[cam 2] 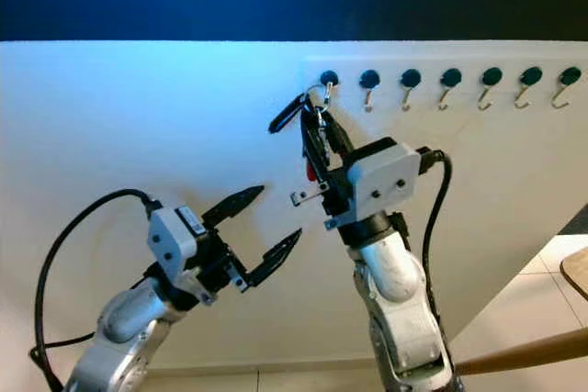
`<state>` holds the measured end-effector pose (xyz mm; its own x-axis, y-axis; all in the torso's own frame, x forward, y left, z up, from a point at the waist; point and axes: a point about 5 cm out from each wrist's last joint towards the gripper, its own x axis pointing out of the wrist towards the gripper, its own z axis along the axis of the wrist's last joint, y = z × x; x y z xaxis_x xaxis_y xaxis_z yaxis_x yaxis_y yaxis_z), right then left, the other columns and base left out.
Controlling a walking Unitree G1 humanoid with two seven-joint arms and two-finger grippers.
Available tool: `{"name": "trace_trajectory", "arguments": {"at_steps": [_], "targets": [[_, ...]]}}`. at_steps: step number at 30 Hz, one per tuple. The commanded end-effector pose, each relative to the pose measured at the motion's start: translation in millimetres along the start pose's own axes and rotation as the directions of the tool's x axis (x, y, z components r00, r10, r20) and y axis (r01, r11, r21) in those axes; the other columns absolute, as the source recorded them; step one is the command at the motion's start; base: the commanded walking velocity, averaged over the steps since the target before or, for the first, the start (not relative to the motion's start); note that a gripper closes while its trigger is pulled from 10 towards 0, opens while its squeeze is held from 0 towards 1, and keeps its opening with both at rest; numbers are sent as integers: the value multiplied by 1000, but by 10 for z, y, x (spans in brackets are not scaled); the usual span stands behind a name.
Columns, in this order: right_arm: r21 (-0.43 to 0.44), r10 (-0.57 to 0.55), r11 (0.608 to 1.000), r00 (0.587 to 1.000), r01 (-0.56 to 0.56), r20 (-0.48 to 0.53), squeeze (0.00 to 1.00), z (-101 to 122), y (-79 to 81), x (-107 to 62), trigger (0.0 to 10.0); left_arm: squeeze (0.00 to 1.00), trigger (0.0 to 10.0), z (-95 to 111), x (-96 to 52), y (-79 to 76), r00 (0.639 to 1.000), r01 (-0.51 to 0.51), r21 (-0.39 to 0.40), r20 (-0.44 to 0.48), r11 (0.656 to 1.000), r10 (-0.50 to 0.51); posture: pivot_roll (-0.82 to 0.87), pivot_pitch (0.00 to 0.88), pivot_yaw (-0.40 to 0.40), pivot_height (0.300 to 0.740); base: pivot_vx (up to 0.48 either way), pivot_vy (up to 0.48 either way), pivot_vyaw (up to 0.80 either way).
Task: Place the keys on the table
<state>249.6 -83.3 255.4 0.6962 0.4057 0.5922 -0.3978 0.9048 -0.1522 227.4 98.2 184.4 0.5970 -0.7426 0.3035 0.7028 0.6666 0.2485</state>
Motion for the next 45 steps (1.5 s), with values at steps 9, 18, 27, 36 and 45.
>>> {"name": "trace_trajectory", "arguments": {"at_steps": [9,18,27,36,45], "targets": [[106,55,993,998,-51,-29,0,11,91,135,10000,0,10000,8,-11,-18,999,29,18,-16,999,-28,33,63,2,740,0,0,0],[96,107,990,994,-107,2,0,67,136,111,10000,0,10000,23,-6,4,1000,8,23,-5,1000,-8,30,68,4,740,0,0,0],[10,144,990,987,-143,-78,0,-152,171,-115,10000,0,10000,43,1,26,1000,-11,13,9,1000,11,29,73,5,740,0,0,0],[-85,91,991,991,-100,-101,0,-232,79,-217,10000,0,10000,58,7,54,999,-38,-13,23,999,38,28,75,5,740,0,0,0],[-136,63,988,995,-72,-72,0,-207,36,-202,10000,0,10000,71,8,98,997,-69,-43,35,997,71,27,74,3,740,0,0,0]]}}
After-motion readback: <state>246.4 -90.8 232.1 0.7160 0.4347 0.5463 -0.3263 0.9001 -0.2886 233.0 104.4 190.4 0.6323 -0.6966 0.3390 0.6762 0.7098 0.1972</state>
